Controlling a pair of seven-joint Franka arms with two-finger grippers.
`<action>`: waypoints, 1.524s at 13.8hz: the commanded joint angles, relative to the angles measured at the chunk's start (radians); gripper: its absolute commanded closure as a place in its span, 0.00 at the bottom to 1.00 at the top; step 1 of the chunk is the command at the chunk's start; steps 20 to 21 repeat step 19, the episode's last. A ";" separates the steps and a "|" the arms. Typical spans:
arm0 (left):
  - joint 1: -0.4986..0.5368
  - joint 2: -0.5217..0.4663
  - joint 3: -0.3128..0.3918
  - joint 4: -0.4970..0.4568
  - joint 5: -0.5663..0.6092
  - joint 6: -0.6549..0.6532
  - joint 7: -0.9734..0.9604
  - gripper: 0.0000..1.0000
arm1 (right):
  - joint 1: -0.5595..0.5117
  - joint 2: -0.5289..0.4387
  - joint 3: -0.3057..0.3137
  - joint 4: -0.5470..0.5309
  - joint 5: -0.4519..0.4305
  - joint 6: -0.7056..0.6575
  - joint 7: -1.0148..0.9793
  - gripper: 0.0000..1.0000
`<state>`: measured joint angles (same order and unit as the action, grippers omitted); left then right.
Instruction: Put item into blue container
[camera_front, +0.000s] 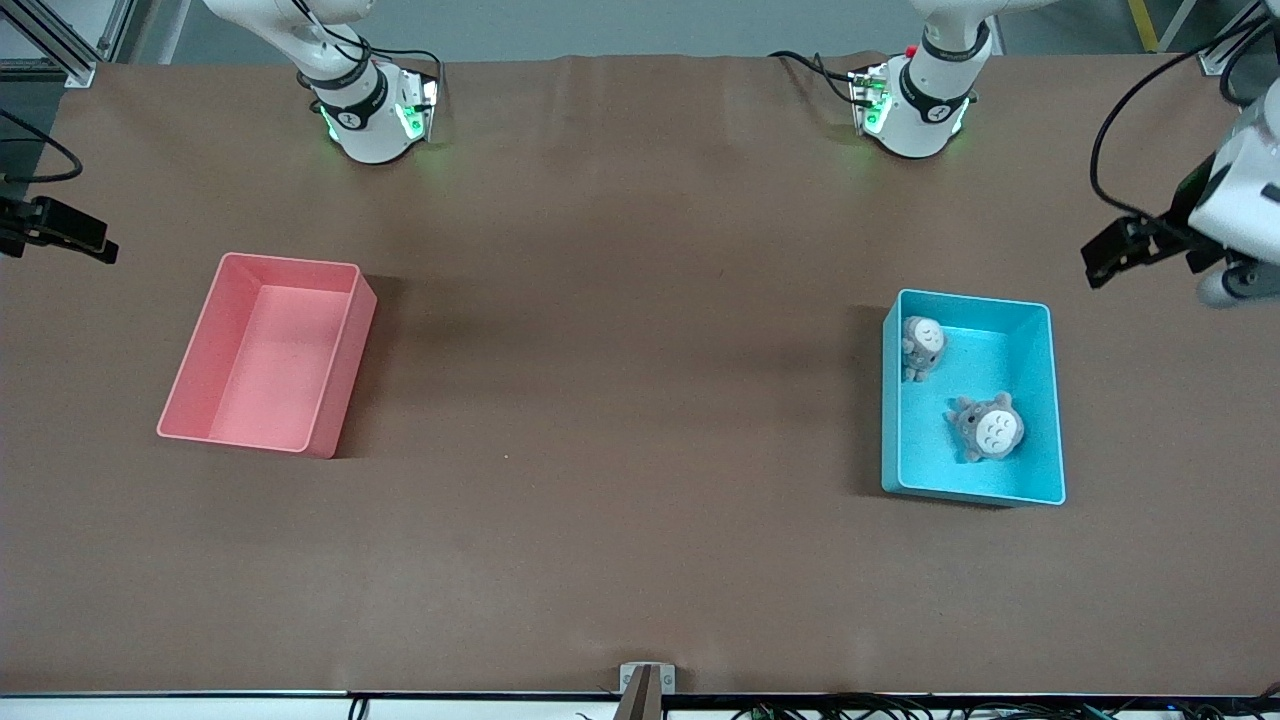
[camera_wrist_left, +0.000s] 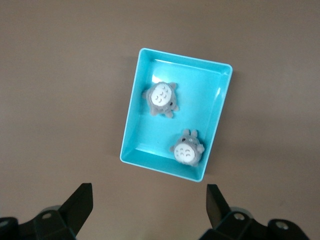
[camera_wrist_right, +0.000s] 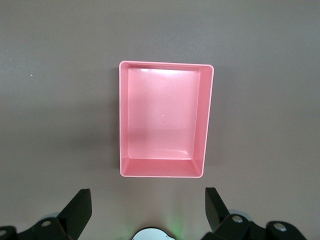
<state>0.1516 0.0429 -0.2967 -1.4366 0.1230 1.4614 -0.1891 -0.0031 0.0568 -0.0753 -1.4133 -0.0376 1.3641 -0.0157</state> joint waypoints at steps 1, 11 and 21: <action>-0.087 -0.063 0.123 -0.053 -0.052 -0.019 0.072 0.00 | -0.021 -0.080 0.020 -0.058 0.013 0.020 -0.006 0.00; -0.202 -0.167 0.232 -0.189 -0.101 -0.019 0.068 0.00 | -0.003 -0.127 0.025 -0.010 0.015 -0.073 -0.003 0.00; -0.202 -0.170 0.238 -0.179 -0.132 -0.019 0.066 0.00 | -0.003 -0.147 0.022 -0.061 0.047 -0.069 -0.016 0.00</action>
